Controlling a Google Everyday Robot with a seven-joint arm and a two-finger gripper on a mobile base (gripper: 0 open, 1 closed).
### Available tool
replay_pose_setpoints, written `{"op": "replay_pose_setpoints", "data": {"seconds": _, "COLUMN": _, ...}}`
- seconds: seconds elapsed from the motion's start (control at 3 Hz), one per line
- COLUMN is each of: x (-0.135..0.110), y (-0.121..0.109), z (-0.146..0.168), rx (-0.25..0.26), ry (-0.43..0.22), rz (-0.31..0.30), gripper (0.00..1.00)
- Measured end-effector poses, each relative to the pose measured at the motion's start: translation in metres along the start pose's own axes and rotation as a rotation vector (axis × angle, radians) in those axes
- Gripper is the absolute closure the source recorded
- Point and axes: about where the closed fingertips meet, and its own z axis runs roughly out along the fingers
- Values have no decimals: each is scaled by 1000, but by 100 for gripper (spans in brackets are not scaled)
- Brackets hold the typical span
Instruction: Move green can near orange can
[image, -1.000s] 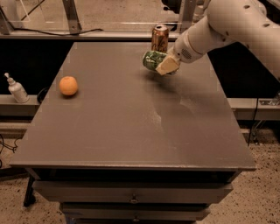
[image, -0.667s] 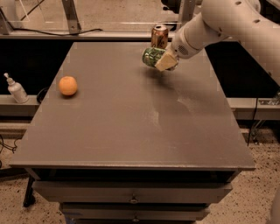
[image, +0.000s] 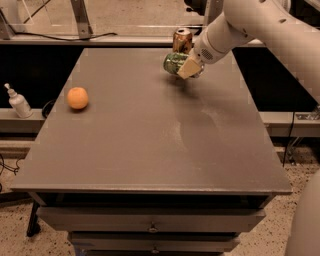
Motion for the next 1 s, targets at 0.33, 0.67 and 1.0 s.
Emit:
{"op": "replay_pose_setpoints", "data": {"seconds": 0.33, "x": 3, "y": -2, "z": 3, "rx": 4, "ry": 11, "rz": 3, "gripper": 35}}
{"op": "replay_pose_setpoints", "data": {"seconds": 0.67, "x": 5, "y": -3, "z": 5, "rx": 7, "ry": 19, "rz": 4, "gripper": 13}}
{"op": "replay_pose_setpoints", "data": {"seconds": 1.0, "x": 7, "y": -2, "z": 8, "rx": 5, "ry": 28, "rz": 7, "gripper": 0}}
